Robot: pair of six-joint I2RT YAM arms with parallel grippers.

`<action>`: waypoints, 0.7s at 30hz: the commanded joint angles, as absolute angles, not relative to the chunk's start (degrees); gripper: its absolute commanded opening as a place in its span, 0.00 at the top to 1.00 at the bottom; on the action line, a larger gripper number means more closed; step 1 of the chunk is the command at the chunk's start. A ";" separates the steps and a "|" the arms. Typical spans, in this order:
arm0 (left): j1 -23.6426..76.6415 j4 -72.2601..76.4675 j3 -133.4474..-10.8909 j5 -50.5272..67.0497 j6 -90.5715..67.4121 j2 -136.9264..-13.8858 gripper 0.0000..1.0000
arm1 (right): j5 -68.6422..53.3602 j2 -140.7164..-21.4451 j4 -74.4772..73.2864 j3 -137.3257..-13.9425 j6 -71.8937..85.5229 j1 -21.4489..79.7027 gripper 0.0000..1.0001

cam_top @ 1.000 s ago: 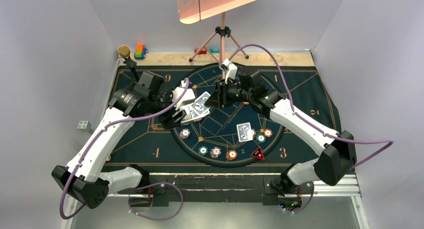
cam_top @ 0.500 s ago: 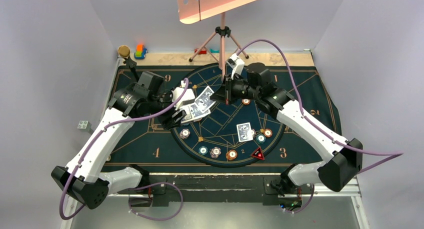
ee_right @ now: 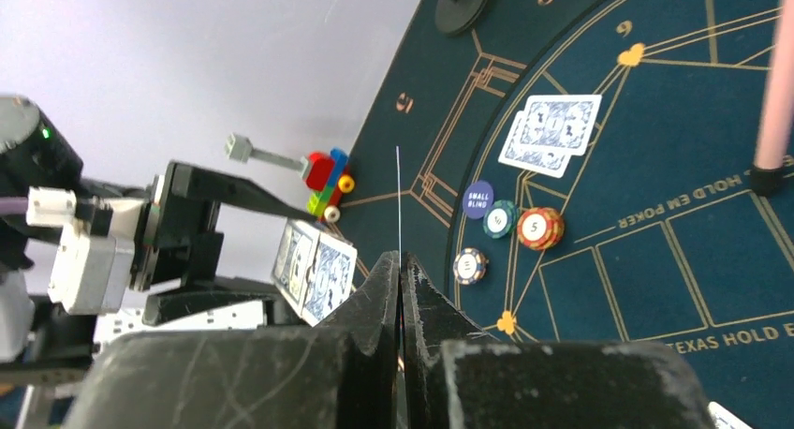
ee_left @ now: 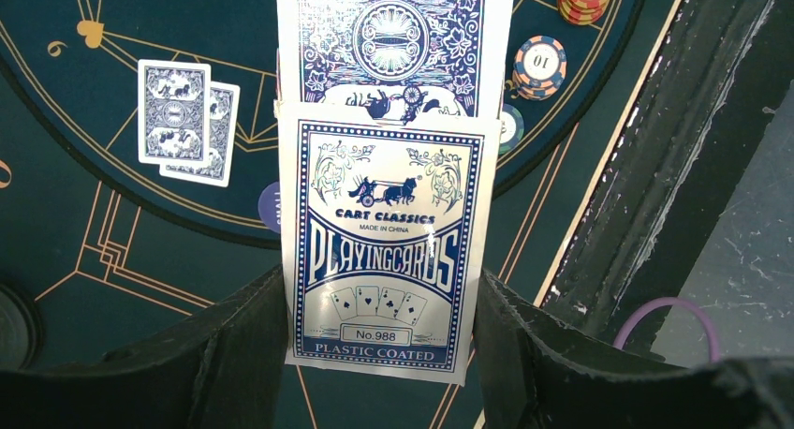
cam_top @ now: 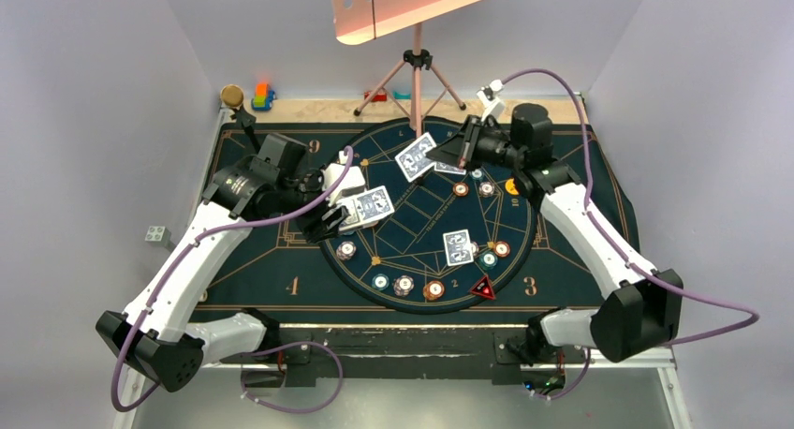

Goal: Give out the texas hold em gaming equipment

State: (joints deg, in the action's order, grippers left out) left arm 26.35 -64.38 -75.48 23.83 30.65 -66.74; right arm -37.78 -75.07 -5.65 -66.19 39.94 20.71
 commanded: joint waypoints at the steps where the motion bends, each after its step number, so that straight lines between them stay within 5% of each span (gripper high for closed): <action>1: 26.10 -63.68 -77.20 25.84 31.11 -65.71 1.00 | -38.65 -74.75 -4.87 -67.13 43.28 16.33 1.00; 11: 26.10 -64.73 -77.96 27.60 30.70 -65.92 1.00 | -13.68 -95.13 -14.51 -76.61 36.70 11.05 1.00; 21: 26.10 -65.07 -77.96 27.33 30.88 -65.33 1.00 | -7.19 -113.36 -13.06 -92.67 36.79 10.60 1.00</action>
